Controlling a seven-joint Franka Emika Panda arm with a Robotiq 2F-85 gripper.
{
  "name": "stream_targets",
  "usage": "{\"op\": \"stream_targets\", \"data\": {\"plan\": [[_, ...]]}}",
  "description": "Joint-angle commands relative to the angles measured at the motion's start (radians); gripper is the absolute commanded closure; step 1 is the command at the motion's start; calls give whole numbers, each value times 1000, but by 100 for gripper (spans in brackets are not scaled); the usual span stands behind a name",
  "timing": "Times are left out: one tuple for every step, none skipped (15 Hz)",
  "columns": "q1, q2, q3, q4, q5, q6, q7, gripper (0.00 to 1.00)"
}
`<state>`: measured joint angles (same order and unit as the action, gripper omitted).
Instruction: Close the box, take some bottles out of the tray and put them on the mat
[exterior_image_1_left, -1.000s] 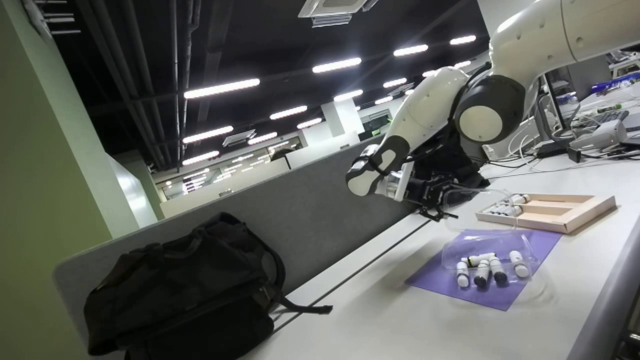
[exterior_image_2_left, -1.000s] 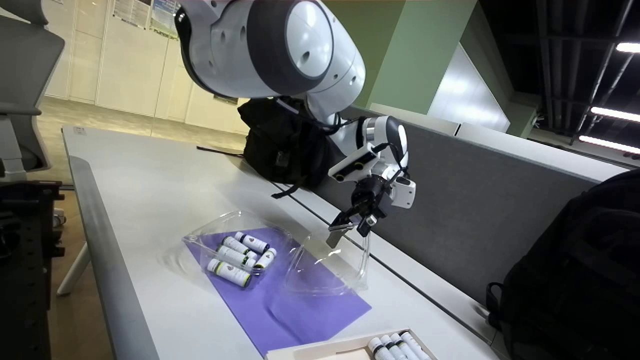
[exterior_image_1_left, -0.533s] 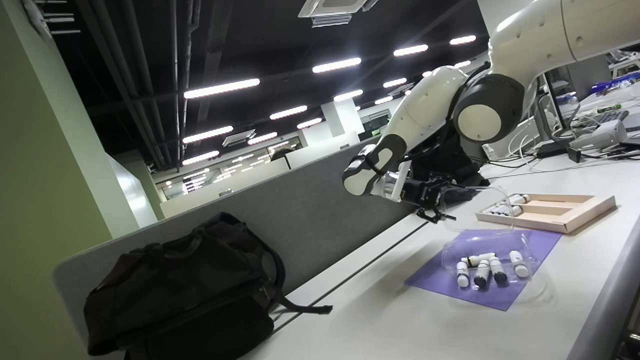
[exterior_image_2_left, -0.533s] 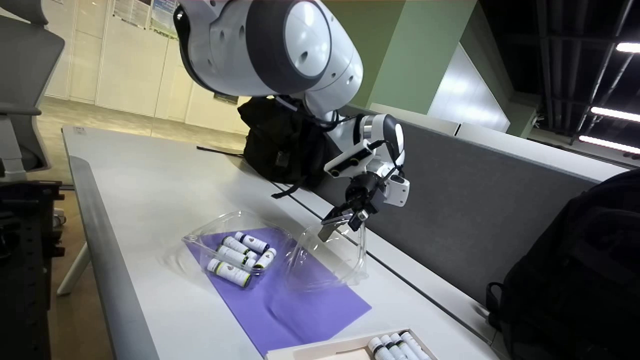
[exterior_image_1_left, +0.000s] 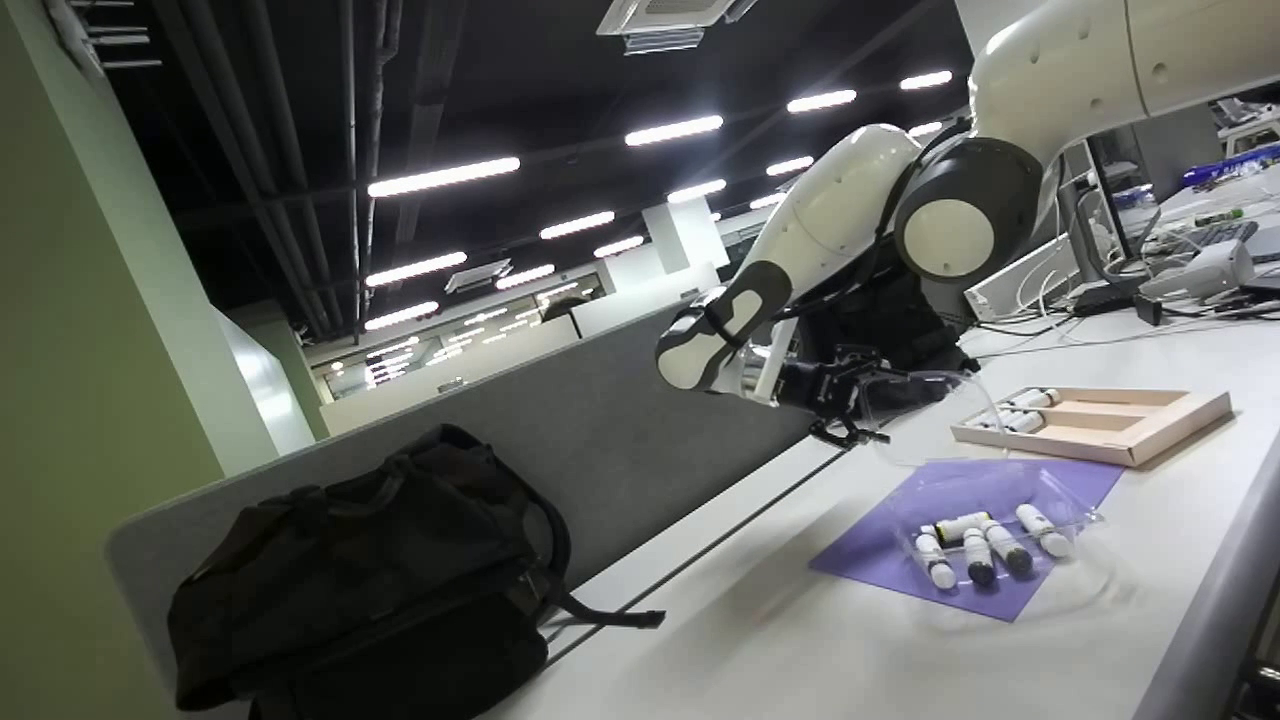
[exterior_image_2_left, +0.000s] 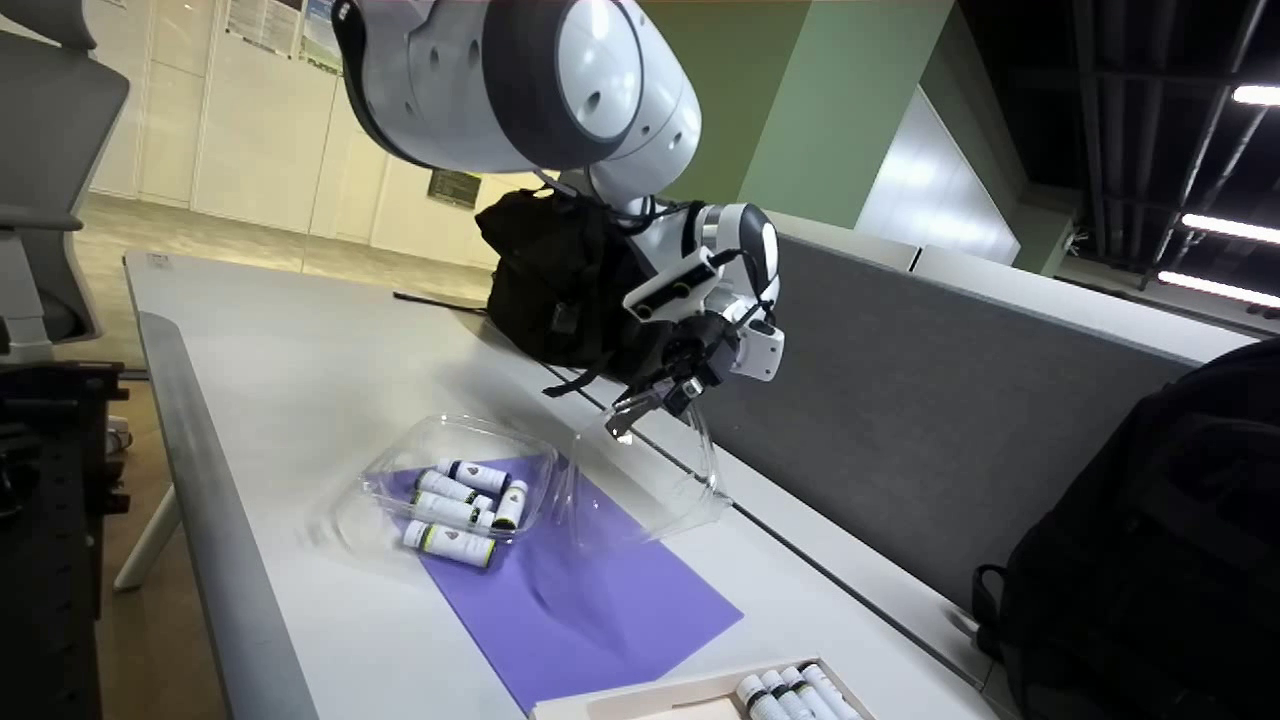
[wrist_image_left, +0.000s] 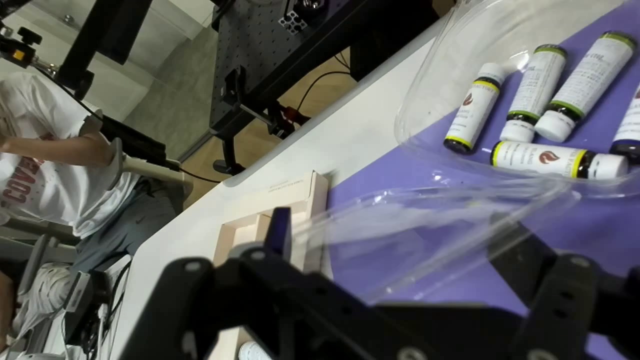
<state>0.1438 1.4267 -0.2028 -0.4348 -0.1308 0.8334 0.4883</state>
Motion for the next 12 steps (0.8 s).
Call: {"op": "stream_targets", "data": {"plan": [[23, -52, 6, -24, 19, -45, 27, 0], [29, -58, 3, -24, 17, -49, 28, 0], [33, -63, 2, -24, 18, -53, 30, 0], [36, -69, 3, -26, 20, -60, 32, 0], [39, -74, 3, -27, 21, -67, 35, 0], [42, -77, 1, -27, 20, -72, 37, 0], [43, -80, 0, -27, 19, -77, 40, 0], [45, -82, -1, -27, 18, -81, 41, 0], [45, -82, -1, -28, 19, -86, 42, 0], [46, -82, 0, -29, 19, -91, 40, 0], [46, -80, 1, -29, 20, -94, 40, 0], [46, -77, 4, -32, 24, -99, 39, 0]]}}
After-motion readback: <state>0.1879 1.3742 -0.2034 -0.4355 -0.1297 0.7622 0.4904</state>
